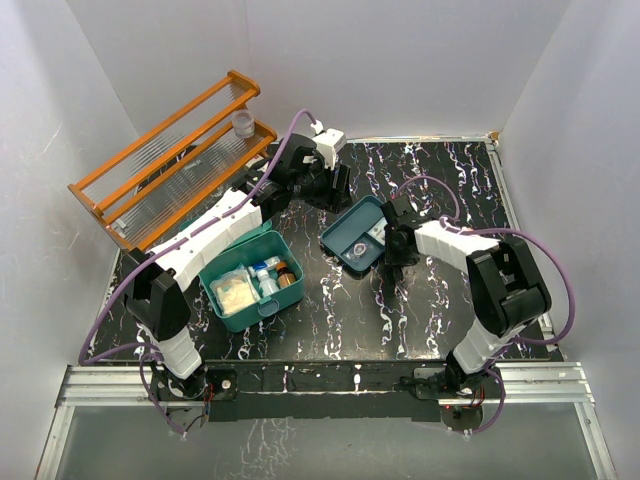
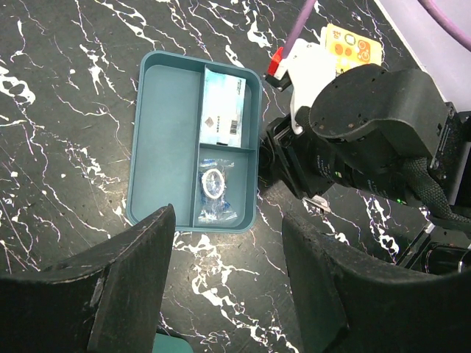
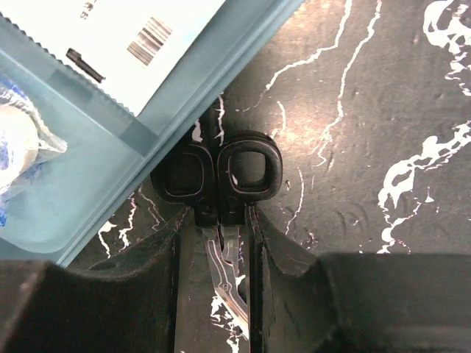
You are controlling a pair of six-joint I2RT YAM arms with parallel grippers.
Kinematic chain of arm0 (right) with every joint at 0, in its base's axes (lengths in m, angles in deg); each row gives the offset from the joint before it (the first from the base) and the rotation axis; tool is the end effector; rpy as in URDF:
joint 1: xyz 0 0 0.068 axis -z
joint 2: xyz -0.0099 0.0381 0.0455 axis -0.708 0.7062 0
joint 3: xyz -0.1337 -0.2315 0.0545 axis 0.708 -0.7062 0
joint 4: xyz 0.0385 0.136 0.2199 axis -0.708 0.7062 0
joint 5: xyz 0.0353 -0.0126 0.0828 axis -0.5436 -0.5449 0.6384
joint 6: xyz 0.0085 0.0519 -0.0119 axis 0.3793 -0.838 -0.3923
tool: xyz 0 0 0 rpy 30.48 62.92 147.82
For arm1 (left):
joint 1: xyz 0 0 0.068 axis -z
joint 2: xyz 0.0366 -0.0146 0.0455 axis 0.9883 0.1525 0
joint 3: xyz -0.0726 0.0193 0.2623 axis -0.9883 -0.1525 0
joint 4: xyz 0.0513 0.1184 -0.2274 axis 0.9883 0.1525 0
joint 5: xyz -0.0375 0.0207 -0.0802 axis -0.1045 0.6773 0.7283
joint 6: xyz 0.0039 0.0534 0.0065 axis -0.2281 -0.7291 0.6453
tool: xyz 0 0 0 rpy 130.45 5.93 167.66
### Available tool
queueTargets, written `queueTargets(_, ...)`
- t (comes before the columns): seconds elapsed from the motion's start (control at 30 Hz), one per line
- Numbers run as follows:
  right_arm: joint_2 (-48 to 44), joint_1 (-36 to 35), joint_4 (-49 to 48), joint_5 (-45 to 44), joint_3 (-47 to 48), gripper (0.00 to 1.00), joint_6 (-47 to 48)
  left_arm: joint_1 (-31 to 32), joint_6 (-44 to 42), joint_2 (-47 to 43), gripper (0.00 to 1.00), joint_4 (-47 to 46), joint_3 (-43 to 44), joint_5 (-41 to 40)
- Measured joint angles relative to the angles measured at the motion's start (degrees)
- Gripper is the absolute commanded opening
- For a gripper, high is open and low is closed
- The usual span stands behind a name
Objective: Organize the medicine kit
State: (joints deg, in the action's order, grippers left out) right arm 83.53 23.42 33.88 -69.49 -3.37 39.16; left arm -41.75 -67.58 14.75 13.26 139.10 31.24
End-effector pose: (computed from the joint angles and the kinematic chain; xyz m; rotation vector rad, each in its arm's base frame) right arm 0.2884 0.1077 0.1622 0.0367 2.7600 -0.0531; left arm 0.3082 -0.2631 0.3658 0.6159 2.0048 -0.7687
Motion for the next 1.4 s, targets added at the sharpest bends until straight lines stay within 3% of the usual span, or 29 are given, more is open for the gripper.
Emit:
queueTargets(0.33, -7.6, 0.0, -1.0, -5.1, -6.3, 0.23, -3.6, 0.0, 0.0, 0.0, 0.59, 0.0, 0.0, -0.5)
queueTargets(0.7, -13.3, 0.0, -3.3, -5.4, -6.5, 0.25, -7.8, 0.0, 0.3, 0.0, 0.59, 0.5, 0.0, -5.7)
queueTargets(1.13, -10.6, 0.0, -4.9, -2.7, 6.2, 0.25, -17.9, 0.0, 0.5, -2.4, 0.60, 1.1, 0.0, -13.4)
queueTargets(1.4, -0.4, 0.0, -6.7, -0.7, 13.5, 0.26, -27.1, 0.0, 0.5, -5.4, 0.60, 1.4, 0.0, -15.7)
